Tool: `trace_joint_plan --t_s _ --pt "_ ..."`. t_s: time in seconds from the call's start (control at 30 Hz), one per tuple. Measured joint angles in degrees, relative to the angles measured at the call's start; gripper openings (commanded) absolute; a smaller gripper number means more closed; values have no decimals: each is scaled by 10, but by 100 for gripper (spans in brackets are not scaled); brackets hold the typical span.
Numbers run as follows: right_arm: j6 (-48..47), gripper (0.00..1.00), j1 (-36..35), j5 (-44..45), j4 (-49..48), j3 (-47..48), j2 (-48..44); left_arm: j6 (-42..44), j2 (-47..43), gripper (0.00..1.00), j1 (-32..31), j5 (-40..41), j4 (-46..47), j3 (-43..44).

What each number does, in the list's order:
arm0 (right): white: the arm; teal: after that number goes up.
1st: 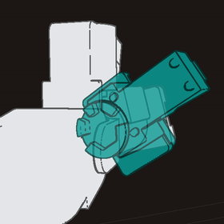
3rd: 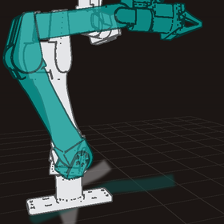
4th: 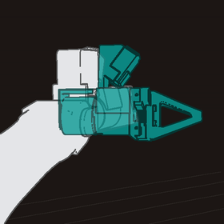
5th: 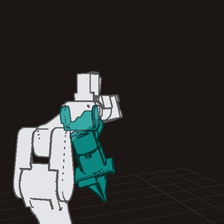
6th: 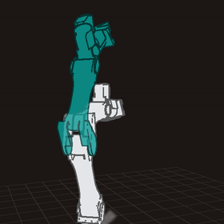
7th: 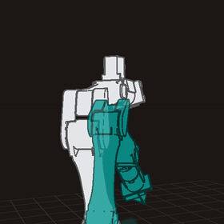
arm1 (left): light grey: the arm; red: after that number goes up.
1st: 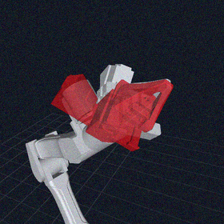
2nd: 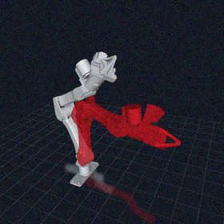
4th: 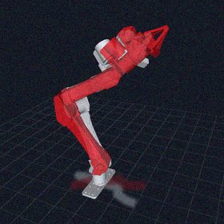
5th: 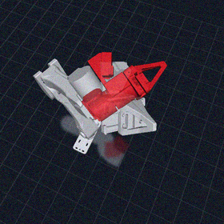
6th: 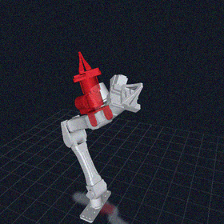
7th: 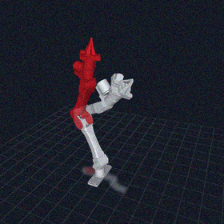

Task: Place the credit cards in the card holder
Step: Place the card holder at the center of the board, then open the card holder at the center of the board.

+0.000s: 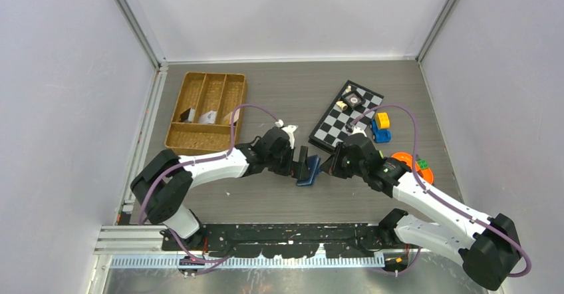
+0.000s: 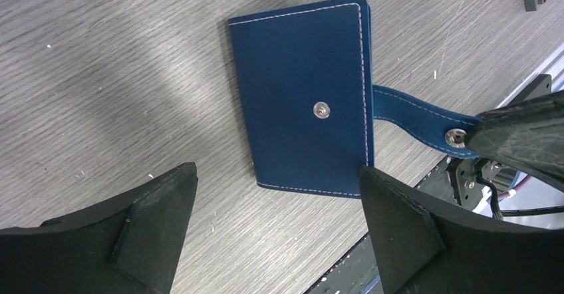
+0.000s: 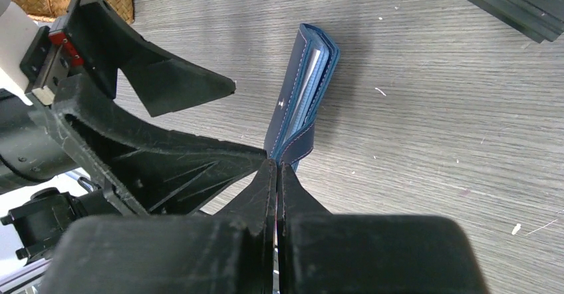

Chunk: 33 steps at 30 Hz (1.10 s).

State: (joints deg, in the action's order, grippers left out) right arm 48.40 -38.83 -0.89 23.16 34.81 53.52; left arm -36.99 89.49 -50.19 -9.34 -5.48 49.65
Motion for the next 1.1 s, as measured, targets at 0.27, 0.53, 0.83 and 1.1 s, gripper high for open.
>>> trace_joint_plan --t_s 0.27,0.53,0.83,1.1 --pt "1 1 0 -5 -5 -2 4 -3 12 90 0 -1 10 17" --pt "1 0 0 -7 -12 -6 10 3 24 81 -12 7 17 39" --pt "1 0 0 -7 -13 -7 10 41 30 81 -42 77 -38 71" --pt "1 0 0 -7 -12 -7 10 53 42 81 -52 91 -49 79"
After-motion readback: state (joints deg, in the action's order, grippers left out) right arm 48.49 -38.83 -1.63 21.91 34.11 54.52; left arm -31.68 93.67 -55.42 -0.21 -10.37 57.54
